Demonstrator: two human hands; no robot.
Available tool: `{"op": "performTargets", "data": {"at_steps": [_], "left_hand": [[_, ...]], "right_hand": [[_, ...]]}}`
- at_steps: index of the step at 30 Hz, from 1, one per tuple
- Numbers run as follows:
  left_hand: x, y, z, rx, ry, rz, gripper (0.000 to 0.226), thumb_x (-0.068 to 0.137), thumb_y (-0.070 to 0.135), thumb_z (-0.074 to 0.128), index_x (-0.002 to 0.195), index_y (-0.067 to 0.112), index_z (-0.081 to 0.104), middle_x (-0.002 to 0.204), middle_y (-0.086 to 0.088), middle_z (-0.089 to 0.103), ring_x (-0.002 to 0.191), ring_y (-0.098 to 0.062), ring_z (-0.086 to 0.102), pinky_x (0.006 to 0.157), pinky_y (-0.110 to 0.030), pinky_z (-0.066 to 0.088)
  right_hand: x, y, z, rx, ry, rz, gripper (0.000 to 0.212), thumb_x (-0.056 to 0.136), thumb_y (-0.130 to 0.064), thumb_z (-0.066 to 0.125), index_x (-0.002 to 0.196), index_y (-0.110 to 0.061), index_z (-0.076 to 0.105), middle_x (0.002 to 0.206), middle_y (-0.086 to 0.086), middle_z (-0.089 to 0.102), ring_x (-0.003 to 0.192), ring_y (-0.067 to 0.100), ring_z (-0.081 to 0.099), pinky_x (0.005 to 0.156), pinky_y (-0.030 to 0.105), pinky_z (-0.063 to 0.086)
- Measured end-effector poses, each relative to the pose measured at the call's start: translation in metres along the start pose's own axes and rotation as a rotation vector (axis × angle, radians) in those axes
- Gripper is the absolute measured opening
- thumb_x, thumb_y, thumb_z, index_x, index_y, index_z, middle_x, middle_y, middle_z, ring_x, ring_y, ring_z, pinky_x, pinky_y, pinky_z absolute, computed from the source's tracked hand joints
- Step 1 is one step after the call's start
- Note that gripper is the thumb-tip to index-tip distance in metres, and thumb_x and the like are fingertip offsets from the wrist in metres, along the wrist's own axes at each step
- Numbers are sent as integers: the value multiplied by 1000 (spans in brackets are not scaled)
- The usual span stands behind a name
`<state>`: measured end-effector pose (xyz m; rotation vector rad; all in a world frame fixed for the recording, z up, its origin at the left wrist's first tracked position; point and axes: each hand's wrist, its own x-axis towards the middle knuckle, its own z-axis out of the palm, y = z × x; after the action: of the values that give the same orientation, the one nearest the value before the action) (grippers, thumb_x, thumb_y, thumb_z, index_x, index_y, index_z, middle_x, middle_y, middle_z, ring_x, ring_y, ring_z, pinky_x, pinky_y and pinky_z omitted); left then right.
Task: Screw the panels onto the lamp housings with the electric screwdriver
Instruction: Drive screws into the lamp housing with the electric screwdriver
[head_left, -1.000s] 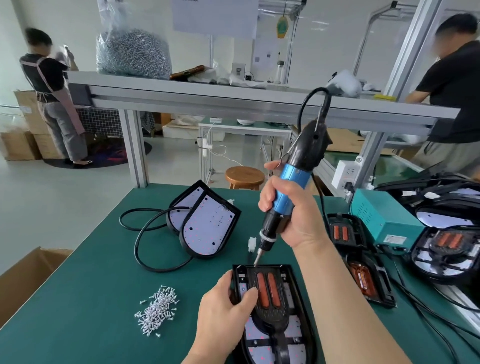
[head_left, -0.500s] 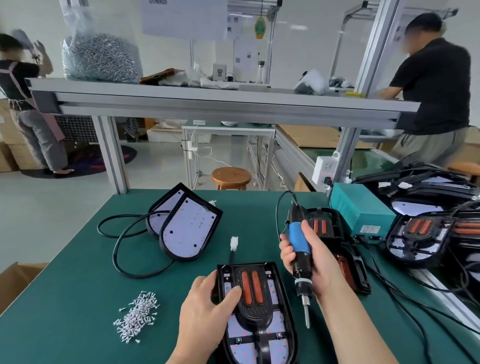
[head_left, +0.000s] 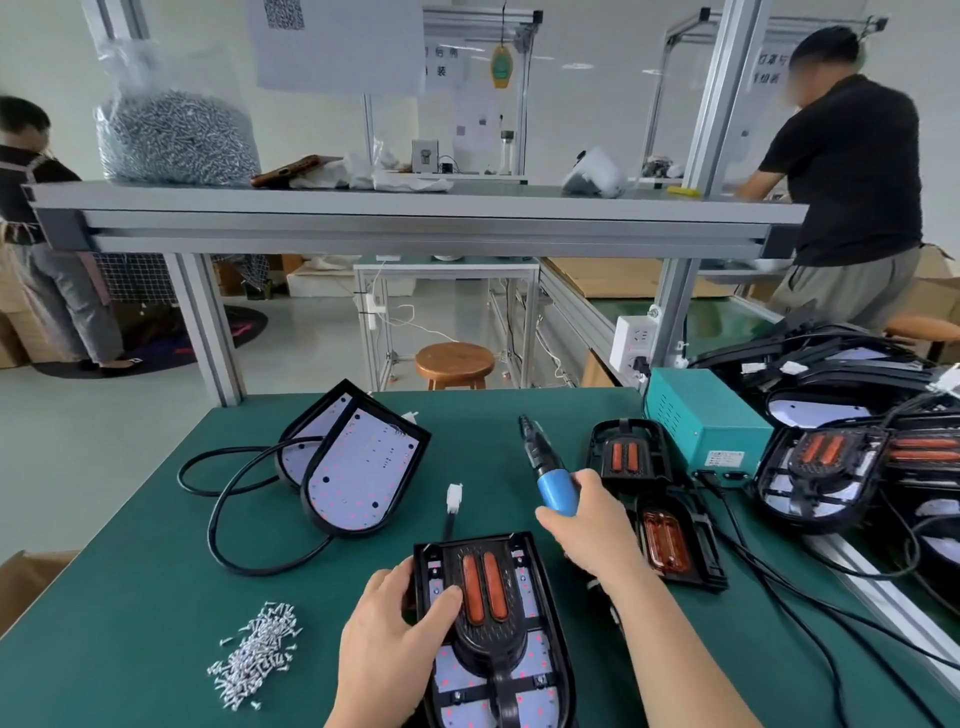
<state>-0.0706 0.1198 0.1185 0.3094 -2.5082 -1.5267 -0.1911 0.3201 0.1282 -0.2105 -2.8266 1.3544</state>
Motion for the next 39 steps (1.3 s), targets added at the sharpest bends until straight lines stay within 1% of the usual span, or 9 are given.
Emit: {"op": "performTargets", "data": {"at_steps": [3,8,14,19,25,30,33,35,39], "left_hand": [[-1,0,0,-1,3,-6,21,88,41,68,88,57,55,95,8,61,87,1,57,68,-16,36],[-1,1,-1,-7,-3,-7,21,88,42,68,87,57,53,96,11,61,88,2,56,69,-15,36],[-1,1,-2,-7,-12,4,14,87,42,67,89,50,57,93,7,60,86,0,57,68,-17,37],[-2,2,-4,-15,-15,14,18,88,42,67,85,53,53,94,9,59,87,2,55,68,-15,36],[-1,1,-5,-3,-12,10,12,86,43,67,83,50,58,91,7,59,85,1,56,67,-15,36],[2,-1,-3,24,-1,11,13,86,42,69,86,49,57,89,4,58,83,1,56,65,-14,35],[2,0,-2,37,1,1,13,86,43,68,88,50,57,89,3,58,82,-1,56,65,-15,36],[2,1,-2,44,5,-6,14,86,44,68,87,51,56,89,3,58,81,-1,57,65,-16,36],[3,-1,-2,27,13,-31,15,87,40,70,95,45,58,95,7,59,87,-1,56,70,-19,37]], "right_hand": [[-6,-2,9,-212,88,-73,45,87,-31,72,118,-26,39,103,-4,53,82,19,60,67,33,47],[-15,-5,19,-366,132,-124,47,91,-33,71,124,-22,40,101,-6,43,84,19,51,71,33,40],[-20,-6,18,-387,126,-135,45,92,-26,69,127,-20,40,102,-5,43,86,20,51,72,33,39],[-21,-6,15,-385,84,-143,46,91,-13,65,132,-16,43,108,1,53,93,23,57,79,35,49],[-35,-12,6,-273,134,-204,44,102,-26,55,144,-16,46,130,2,53,119,20,52,98,31,44],[-80,-5,-3,-286,254,-293,27,102,-42,48,123,-26,54,102,-14,52,95,10,55,83,29,47],[-105,-1,-5,-322,172,-229,34,100,-57,44,124,-33,49,99,-13,57,93,10,58,83,30,47],[-115,-2,-3,-358,58,-155,44,99,-63,40,133,-35,43,108,-10,61,103,18,60,86,33,46],[-124,-12,10,-201,-103,-79,53,98,-61,46,143,-34,39,115,-7,57,114,16,56,91,27,42]]}}
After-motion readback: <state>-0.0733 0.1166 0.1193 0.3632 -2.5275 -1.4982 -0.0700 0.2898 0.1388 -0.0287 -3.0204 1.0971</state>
